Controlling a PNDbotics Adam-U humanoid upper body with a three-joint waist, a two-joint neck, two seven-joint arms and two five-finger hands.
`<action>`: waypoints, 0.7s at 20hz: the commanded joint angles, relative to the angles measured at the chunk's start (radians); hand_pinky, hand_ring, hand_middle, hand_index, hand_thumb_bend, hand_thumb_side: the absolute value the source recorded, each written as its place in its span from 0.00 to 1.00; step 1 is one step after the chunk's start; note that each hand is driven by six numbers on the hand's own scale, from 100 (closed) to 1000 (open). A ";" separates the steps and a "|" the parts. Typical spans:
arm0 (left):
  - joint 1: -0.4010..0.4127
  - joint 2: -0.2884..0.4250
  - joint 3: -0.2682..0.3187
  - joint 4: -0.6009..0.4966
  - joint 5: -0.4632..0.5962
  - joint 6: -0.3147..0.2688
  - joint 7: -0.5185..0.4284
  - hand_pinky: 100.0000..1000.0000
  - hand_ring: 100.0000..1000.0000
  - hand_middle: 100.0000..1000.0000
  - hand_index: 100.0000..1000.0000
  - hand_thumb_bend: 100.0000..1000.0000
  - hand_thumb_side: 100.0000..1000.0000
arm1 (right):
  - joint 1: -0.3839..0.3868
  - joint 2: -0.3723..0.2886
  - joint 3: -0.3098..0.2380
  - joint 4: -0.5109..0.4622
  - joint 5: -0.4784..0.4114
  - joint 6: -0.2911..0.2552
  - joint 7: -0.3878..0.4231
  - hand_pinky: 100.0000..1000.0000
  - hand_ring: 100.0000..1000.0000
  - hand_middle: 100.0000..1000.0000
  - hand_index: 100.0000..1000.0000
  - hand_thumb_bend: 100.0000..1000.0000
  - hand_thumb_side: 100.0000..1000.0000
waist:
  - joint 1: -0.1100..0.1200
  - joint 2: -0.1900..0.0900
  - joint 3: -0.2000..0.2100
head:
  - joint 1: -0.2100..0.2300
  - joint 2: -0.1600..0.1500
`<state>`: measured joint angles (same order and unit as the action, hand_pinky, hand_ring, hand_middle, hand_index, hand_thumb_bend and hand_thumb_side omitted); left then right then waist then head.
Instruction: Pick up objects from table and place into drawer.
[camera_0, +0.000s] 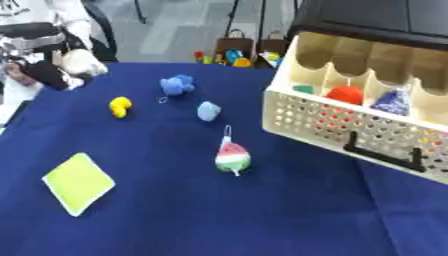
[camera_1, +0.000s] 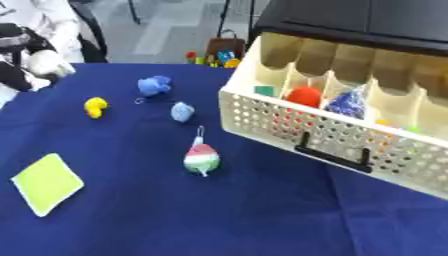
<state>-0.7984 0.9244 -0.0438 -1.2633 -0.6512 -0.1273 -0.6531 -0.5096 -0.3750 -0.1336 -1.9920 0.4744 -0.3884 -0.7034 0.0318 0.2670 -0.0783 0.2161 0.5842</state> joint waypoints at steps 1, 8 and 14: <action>-0.035 0.032 -0.016 -0.084 0.049 -0.021 -0.008 0.42 0.62 0.52 0.70 0.00 0.29 | -0.008 -0.037 -0.014 -0.008 -0.005 -0.004 -0.014 0.51 0.54 0.56 0.68 0.00 0.91 | 0.000 -0.030 0.000 | -0.020 0.019; -0.114 -0.010 -0.064 -0.193 0.144 -0.023 -0.049 0.42 0.62 0.51 0.70 0.00 0.19 | -0.008 -0.061 -0.026 -0.008 -0.006 -0.011 -0.043 0.56 0.55 0.60 0.68 0.00 0.88 | 0.000 -0.058 -0.010 | -0.055 0.049; -0.188 -0.067 -0.107 -0.236 0.173 -0.026 -0.090 0.42 0.62 0.52 0.70 0.00 0.17 | -0.003 -0.079 -0.037 -0.008 0.001 -0.011 -0.066 0.59 0.56 0.63 0.69 0.00 0.88 | 0.005 -0.075 -0.022 | -0.061 0.056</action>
<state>-0.9629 0.8470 -0.1512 -1.4793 -0.4868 -0.1530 -0.7344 -0.5065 -0.4211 -0.1608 -1.9913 0.4729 -0.3919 -0.7548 0.0380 0.2123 -0.1003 0.1591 0.6322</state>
